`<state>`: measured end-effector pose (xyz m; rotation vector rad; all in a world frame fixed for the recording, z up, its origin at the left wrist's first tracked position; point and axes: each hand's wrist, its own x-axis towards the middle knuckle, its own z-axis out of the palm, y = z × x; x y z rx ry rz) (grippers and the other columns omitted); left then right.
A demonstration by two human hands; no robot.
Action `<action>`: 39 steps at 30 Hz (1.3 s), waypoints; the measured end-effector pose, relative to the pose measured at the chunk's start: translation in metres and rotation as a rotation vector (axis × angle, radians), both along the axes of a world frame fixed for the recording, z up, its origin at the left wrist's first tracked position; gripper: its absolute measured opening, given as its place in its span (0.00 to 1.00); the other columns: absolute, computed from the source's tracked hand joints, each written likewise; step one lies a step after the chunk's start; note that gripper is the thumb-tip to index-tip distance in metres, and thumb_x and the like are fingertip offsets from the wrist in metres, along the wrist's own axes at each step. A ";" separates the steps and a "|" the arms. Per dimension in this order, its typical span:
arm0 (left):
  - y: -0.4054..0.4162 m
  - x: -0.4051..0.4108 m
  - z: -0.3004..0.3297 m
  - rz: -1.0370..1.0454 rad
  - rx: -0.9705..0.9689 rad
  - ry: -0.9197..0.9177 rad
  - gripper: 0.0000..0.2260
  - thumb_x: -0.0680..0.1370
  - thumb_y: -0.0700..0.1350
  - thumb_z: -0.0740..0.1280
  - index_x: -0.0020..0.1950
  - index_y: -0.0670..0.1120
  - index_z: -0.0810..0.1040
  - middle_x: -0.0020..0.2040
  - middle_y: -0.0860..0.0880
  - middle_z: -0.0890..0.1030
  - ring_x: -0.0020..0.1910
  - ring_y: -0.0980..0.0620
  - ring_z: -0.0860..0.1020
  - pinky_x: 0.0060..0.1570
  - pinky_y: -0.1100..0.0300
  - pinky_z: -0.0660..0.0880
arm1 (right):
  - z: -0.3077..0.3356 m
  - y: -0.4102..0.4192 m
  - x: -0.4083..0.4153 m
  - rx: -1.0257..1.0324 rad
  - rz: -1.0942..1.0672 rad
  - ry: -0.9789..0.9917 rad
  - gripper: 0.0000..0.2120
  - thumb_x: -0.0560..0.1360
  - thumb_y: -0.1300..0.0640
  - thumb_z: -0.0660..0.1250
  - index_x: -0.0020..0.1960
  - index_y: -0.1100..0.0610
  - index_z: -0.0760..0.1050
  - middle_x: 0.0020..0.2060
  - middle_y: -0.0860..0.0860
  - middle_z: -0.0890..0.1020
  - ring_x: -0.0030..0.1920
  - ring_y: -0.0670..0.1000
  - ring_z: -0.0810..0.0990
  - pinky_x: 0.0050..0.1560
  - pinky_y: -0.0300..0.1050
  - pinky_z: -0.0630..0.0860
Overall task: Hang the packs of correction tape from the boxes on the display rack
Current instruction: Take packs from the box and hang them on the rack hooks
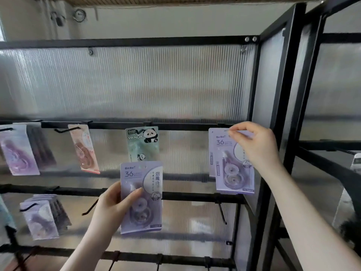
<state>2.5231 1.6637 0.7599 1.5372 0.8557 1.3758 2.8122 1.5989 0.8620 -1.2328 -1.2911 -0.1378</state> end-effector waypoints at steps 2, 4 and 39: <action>0.001 0.002 0.000 -0.006 0.000 0.000 0.04 0.72 0.37 0.69 0.46 0.41 0.79 0.37 0.47 0.84 0.34 0.55 0.81 0.30 0.67 0.75 | 0.003 0.004 0.002 0.004 -0.022 0.002 0.03 0.73 0.63 0.69 0.41 0.58 0.80 0.37 0.41 0.80 0.37 0.32 0.76 0.41 0.23 0.67; 0.003 0.002 0.000 -0.006 0.011 0.001 0.05 0.72 0.37 0.69 0.47 0.42 0.79 0.37 0.47 0.84 0.35 0.55 0.81 0.30 0.67 0.75 | 0.005 0.008 0.004 -0.003 -0.028 0.013 0.04 0.73 0.62 0.68 0.41 0.56 0.79 0.37 0.41 0.81 0.38 0.32 0.76 0.41 0.23 0.67; -0.012 0.017 -0.008 -0.062 -0.016 -0.021 0.04 0.72 0.34 0.68 0.45 0.40 0.79 0.36 0.47 0.84 0.34 0.53 0.82 0.30 0.65 0.76 | -0.014 0.037 0.025 -0.066 -0.043 -0.095 0.12 0.75 0.68 0.60 0.49 0.56 0.79 0.47 0.51 0.78 0.48 0.46 0.78 0.55 0.41 0.72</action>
